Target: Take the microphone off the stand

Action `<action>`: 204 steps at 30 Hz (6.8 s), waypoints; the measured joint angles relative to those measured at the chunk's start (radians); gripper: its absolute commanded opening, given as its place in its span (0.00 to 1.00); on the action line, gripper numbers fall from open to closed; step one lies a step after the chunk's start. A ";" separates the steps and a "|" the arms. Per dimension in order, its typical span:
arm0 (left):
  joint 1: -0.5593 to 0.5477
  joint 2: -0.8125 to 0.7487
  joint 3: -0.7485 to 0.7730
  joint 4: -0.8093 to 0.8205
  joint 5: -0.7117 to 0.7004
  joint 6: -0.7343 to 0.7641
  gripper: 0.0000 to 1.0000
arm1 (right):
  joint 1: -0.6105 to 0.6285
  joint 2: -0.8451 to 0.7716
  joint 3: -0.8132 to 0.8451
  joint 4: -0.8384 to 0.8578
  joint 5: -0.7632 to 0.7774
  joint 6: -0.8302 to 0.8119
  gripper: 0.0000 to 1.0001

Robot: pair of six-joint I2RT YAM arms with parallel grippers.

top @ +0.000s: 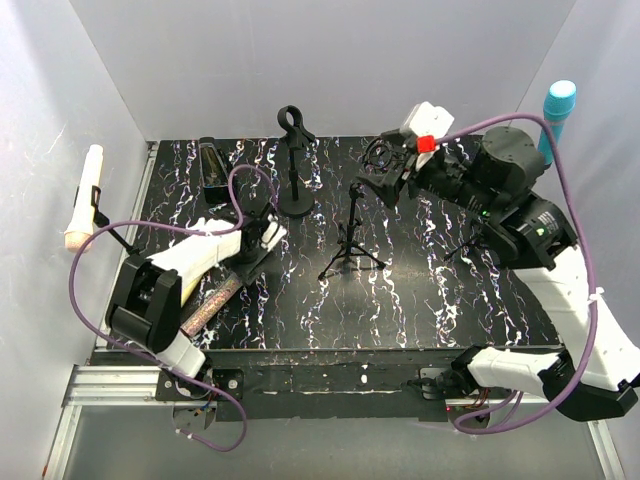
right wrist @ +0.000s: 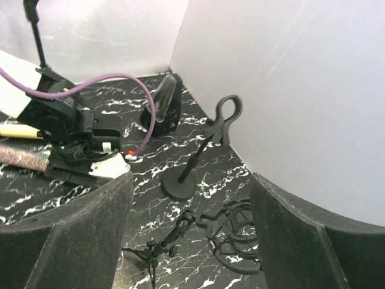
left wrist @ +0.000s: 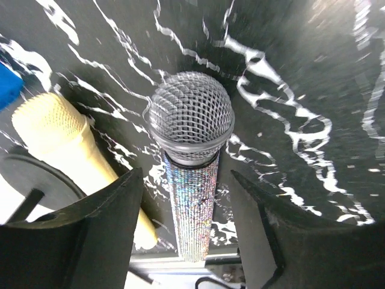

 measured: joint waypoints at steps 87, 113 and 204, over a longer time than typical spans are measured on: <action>-0.179 0.462 1.323 -0.161 1.116 0.233 0.08 | -0.547 0.282 -0.581 -0.032 -0.722 0.488 0.77; -0.180 0.189 0.949 -0.003 1.172 0.287 0.00 | -0.466 0.579 -0.520 0.183 -0.983 0.790 0.59; -0.180 -0.211 0.449 0.423 0.870 0.191 0.29 | -0.148 -0.361 -1.253 0.798 -0.494 -0.780 0.85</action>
